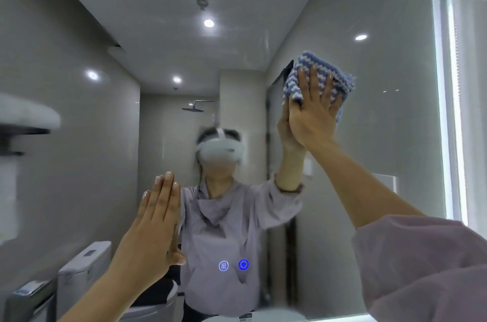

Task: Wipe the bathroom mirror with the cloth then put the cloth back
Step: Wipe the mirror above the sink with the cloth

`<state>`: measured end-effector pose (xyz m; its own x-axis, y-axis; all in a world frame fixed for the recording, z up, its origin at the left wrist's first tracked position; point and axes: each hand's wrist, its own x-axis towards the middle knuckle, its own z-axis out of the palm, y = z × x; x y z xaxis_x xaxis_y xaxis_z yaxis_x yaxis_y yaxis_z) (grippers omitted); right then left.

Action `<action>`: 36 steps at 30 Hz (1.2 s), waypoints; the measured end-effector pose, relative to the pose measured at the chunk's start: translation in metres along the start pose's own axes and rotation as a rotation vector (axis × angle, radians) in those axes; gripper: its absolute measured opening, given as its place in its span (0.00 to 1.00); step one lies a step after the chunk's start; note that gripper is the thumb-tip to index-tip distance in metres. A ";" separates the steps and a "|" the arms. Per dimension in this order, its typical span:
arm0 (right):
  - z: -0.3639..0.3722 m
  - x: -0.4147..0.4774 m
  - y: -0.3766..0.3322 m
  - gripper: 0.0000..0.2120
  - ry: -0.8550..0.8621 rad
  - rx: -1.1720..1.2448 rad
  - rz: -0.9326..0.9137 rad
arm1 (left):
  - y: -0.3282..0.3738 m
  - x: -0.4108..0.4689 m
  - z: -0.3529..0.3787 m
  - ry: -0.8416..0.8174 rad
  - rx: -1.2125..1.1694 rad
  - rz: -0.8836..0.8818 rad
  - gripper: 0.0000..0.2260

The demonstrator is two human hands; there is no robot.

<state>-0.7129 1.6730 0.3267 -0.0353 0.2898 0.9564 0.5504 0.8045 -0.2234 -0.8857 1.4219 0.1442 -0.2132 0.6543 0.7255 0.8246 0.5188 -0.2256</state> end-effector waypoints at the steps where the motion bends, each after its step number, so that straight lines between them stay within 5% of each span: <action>1: 0.001 0.001 -0.005 0.29 0.001 0.007 0.009 | 0.000 0.000 -0.001 -0.006 0.001 -0.002 0.68; 5: 0.001 0.007 -0.042 0.28 0.001 0.009 -0.064 | 0.002 0.000 -0.001 0.002 0.000 -0.002 0.68; 14: 0.022 -0.011 -0.156 0.26 -0.149 -0.068 -0.563 | 0.001 -0.001 -0.001 0.012 0.015 -0.010 0.66; 21: 0.009 0.003 -0.133 0.24 -0.157 -0.138 -0.689 | 0.000 -0.002 -0.002 0.003 0.034 -0.019 0.65; 30: -0.018 0.044 -0.012 0.25 -0.061 -0.005 -0.204 | 0.001 -0.002 -0.002 -0.033 0.050 -0.040 0.63; 36: -0.013 0.043 -0.023 0.27 -0.056 0.075 0.029 | 0.002 -0.001 -0.004 -0.037 0.032 -0.040 0.64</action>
<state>-0.7165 1.6599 0.3752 -0.0679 0.3404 0.9378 0.4883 0.8310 -0.2663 -0.8818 1.4202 0.1454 -0.2657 0.6524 0.7098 0.7980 0.5620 -0.2178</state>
